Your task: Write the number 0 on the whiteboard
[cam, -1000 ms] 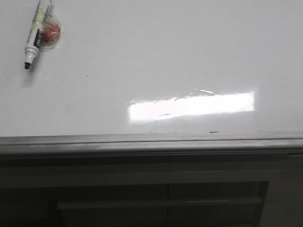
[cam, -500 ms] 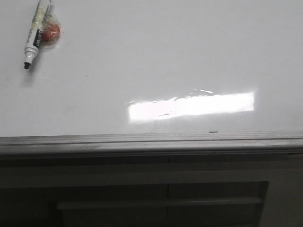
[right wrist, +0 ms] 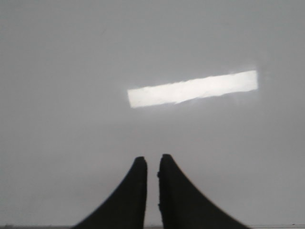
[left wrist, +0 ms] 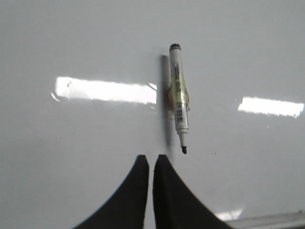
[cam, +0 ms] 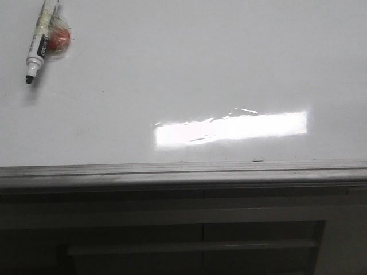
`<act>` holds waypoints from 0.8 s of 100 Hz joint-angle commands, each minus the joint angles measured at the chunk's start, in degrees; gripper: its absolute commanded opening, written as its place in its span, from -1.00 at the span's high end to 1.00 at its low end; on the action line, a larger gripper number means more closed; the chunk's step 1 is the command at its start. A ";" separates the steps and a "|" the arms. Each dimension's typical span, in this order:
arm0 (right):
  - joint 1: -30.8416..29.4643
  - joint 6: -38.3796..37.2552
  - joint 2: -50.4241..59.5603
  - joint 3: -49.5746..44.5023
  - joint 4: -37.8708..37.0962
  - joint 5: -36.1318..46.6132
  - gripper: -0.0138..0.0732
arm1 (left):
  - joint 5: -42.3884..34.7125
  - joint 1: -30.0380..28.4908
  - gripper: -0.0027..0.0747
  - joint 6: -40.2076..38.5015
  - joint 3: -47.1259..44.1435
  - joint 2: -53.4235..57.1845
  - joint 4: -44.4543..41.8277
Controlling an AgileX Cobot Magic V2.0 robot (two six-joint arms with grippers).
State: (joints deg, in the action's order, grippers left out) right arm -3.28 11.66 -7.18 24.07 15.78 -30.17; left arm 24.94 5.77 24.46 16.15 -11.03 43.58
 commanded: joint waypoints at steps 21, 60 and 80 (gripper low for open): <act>8.05 3.43 -9.43 4.29 0.13 0.70 -0.15 | 6.00 1.38 -0.15 3.32 15.61 -24.30 -2.17; 9.54 3.43 -10.02 4.29 0.13 3.24 -0.15 | 3.72 12.12 -0.16 3.32 22.52 -35.14 -2.27; 9.54 3.43 -10.02 4.29 0.13 3.24 -0.15 | 0.51 13.98 -0.16 3.32 22.73 -39.44 -2.39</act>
State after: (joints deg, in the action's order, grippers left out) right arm 6.28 14.36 -16.19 26.29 15.78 -31.58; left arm 29.59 19.04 27.77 36.67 -49.12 39.80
